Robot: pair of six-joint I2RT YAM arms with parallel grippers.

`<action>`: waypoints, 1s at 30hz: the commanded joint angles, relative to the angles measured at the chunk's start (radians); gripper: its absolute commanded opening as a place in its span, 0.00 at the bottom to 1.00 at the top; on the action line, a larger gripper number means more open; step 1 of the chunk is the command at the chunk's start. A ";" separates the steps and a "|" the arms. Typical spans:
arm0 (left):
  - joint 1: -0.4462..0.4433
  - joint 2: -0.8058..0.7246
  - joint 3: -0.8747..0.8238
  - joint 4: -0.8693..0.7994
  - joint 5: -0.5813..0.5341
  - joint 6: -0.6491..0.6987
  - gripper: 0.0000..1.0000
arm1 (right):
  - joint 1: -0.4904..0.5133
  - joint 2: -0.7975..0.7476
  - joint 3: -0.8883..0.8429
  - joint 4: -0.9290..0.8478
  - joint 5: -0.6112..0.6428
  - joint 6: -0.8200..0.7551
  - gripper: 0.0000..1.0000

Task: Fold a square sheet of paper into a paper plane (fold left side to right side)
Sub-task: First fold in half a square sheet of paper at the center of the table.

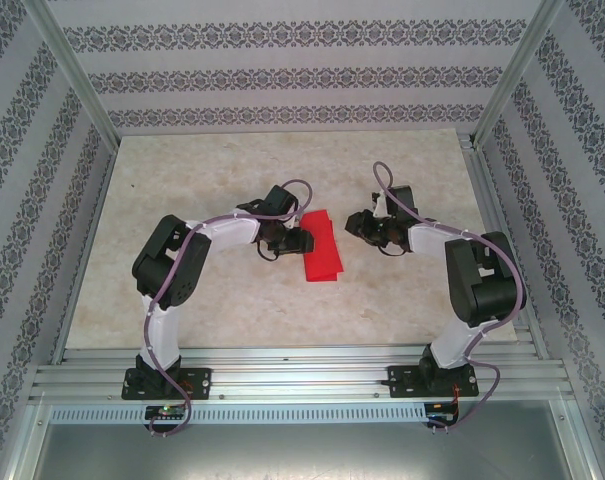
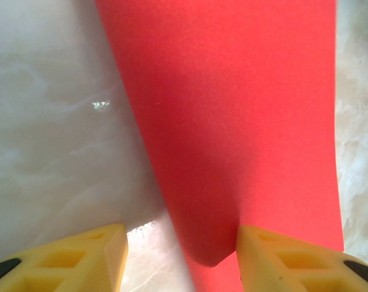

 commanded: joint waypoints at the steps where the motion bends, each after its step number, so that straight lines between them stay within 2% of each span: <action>1: -0.015 0.041 0.021 -0.067 0.017 0.044 0.51 | -0.004 -0.013 -0.019 -0.028 0.025 -0.034 0.34; 11: -0.015 0.051 0.036 -0.125 0.048 0.110 0.50 | -0.004 -0.015 -0.019 -0.045 0.007 -0.042 0.33; 30: -0.014 0.073 0.057 -0.177 0.010 0.133 0.47 | 0.026 -0.034 -0.038 -0.070 -0.013 -0.033 0.31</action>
